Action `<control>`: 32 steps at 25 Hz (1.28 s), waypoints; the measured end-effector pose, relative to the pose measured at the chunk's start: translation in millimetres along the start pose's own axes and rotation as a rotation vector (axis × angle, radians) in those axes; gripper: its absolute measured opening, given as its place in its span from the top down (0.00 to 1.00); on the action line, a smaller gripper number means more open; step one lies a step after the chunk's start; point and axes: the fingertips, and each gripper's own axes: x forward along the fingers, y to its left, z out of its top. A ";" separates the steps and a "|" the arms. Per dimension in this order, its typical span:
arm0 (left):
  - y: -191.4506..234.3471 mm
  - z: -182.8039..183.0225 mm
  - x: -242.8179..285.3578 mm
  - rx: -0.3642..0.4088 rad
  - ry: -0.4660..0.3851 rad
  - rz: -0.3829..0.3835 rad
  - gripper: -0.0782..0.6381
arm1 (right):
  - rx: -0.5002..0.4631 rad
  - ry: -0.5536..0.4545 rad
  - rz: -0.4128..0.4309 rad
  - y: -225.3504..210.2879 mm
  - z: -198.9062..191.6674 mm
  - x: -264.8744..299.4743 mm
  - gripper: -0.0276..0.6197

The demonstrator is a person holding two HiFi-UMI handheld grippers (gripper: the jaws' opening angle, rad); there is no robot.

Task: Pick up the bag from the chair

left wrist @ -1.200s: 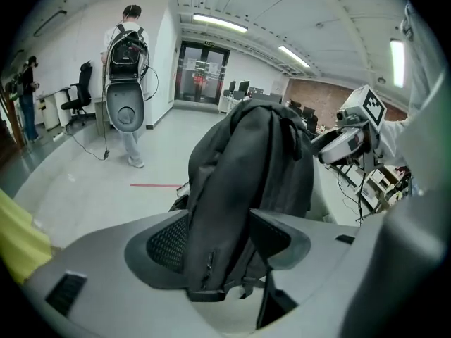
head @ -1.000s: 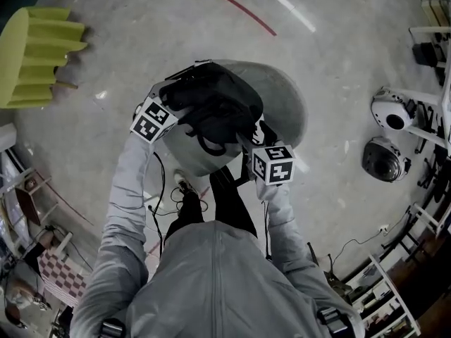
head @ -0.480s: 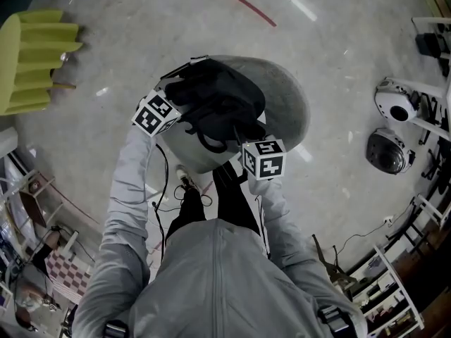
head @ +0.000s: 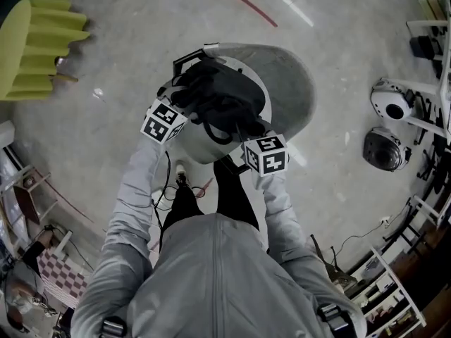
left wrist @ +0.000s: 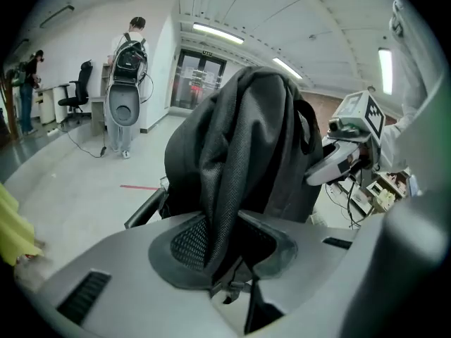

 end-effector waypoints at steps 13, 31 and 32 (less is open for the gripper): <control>-69.8 -14.4 -121.1 0.055 -0.084 -0.048 0.79 | -0.075 -0.189 -0.092 92.8 13.5 -96.5 0.88; -164.6 50.3 -309.8 0.279 -0.392 0.036 0.81 | -0.282 -0.540 -0.191 234.8 61.1 -270.5 0.88; -168.3 52.5 -321.1 0.288 -0.409 0.041 0.81 | -0.294 -0.557 -0.191 244.0 62.6 -278.3 0.88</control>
